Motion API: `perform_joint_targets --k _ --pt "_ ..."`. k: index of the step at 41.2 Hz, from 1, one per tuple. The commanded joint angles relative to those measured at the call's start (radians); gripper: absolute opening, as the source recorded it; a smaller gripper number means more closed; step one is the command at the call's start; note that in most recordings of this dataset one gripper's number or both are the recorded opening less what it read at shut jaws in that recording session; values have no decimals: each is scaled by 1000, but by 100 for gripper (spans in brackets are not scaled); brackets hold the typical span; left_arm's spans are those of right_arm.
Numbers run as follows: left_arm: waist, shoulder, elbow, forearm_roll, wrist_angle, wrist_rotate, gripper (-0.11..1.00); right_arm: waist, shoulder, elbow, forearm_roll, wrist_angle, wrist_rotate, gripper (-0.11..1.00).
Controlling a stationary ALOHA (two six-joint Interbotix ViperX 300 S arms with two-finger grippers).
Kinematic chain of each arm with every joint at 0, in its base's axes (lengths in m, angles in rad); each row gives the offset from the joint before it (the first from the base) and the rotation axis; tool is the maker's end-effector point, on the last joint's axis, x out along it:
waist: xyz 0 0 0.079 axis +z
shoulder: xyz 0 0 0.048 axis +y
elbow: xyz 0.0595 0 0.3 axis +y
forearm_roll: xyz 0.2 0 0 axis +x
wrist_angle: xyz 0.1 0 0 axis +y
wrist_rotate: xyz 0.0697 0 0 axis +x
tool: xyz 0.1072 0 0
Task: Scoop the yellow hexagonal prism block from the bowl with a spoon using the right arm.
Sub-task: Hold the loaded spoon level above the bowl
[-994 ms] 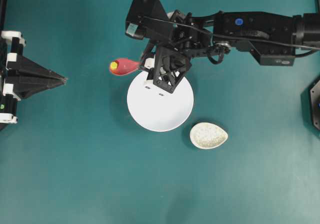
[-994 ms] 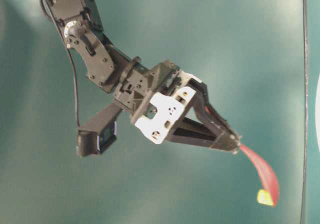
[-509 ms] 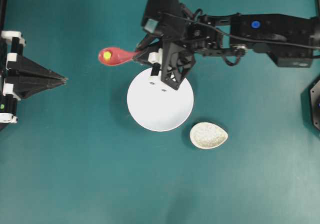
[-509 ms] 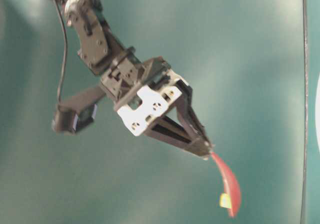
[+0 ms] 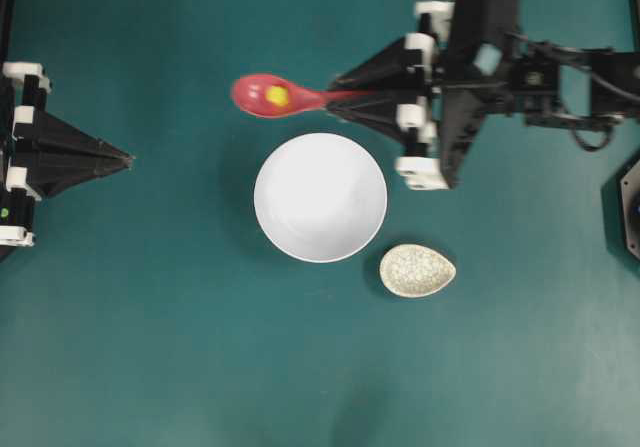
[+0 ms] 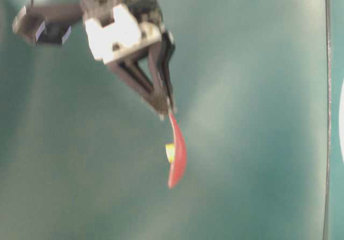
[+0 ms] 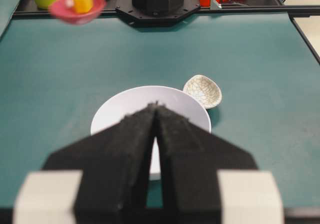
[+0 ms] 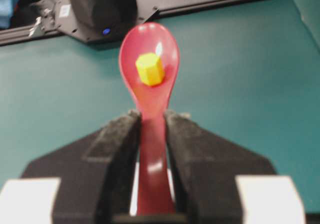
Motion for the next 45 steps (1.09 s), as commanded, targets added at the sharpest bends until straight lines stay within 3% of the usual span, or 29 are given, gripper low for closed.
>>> perform_joint_targets --k 1,24,45 --pt "0 8 -8 3 -8 0 1 9 -63 17 -2 -12 3 24" --pt "-2 8 -8 3 -3 -3 1 43 -112 60 0 74 5 24" --pt "0 5 -9 3 -3 -8 1 58 -114 103 0 64 5 24"
